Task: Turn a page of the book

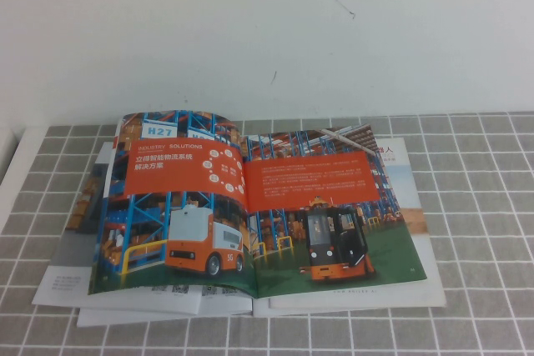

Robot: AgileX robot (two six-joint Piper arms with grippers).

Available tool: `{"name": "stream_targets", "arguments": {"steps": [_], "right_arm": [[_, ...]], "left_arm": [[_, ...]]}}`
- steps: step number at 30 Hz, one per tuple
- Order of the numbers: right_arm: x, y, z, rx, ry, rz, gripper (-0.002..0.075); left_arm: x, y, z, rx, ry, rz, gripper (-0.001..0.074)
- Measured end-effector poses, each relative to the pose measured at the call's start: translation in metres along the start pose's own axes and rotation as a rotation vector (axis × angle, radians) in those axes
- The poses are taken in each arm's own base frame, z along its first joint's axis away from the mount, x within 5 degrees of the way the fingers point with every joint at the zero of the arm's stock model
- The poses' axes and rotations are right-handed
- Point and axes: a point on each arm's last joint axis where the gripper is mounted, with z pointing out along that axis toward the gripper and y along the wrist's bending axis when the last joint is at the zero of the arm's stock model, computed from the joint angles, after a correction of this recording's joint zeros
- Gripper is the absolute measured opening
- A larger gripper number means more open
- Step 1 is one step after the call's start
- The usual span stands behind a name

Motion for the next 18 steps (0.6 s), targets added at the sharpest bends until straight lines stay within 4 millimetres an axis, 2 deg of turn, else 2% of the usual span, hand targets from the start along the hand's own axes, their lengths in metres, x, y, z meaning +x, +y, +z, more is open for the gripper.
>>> {"name": "stream_targets", "arguments": {"steps": [8,14,18], "right_arm": [[-0.0008,-0.0003,0.0000,0.003,-0.008,0.002,-0.0003],[-0.0009,-0.0003,0.0000,0.004,-0.010,0.014,-0.0003],[-0.0093,-0.0034,-0.0005,0.035,-0.103,0.061,-0.0003]], "left_arm": [[0.0000,0.0000,0.0000,0.000,0.000,-0.005,-0.0004],[-0.0019,-0.0001,0.0000,0.002,-0.020,-0.083,-0.0004],[-0.0097,-0.0006,-0.0005,0.015,-0.106,-0.154,-0.0004]]}}
